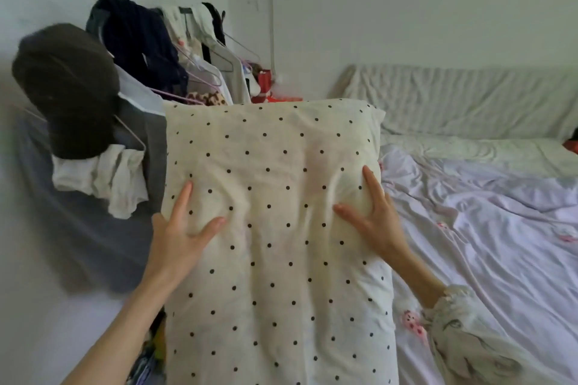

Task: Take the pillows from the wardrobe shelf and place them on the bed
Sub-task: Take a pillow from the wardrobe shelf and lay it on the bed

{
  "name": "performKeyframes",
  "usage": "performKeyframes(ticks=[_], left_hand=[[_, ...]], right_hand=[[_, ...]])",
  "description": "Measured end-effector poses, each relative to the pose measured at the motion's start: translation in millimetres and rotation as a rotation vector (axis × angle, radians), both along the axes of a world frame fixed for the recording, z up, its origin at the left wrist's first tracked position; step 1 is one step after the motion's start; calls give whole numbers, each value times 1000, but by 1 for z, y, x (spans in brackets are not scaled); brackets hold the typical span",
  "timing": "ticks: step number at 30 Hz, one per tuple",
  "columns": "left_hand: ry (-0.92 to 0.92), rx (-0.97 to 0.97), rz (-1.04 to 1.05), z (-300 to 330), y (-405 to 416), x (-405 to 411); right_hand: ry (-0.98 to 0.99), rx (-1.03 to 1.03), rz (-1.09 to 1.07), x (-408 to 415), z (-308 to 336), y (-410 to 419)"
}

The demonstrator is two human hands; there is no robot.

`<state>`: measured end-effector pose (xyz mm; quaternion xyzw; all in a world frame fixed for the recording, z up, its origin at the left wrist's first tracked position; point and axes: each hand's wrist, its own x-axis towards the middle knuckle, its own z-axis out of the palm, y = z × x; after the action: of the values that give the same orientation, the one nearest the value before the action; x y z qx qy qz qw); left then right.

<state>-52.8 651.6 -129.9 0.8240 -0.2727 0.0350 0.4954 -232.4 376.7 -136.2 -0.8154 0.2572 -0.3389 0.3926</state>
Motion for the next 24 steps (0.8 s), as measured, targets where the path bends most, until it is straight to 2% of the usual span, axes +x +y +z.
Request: performKeyframes(ticks=[9, 15, 18, 24], left_hand=[[-50, -23, -113, 0, -154, 112], [-24, -52, -208, 14, -263, 185], [-10, -17, -176, 19, -314, 222], [13, -46, -282, 3, -422, 306]], right_hand=[[-7, -23, -136, 77, 4, -125], [-19, -21, -218, 138, 20, -218], [-8, -23, -245, 167, 25, -261], [44, 9, -312, 233, 20, -346]])
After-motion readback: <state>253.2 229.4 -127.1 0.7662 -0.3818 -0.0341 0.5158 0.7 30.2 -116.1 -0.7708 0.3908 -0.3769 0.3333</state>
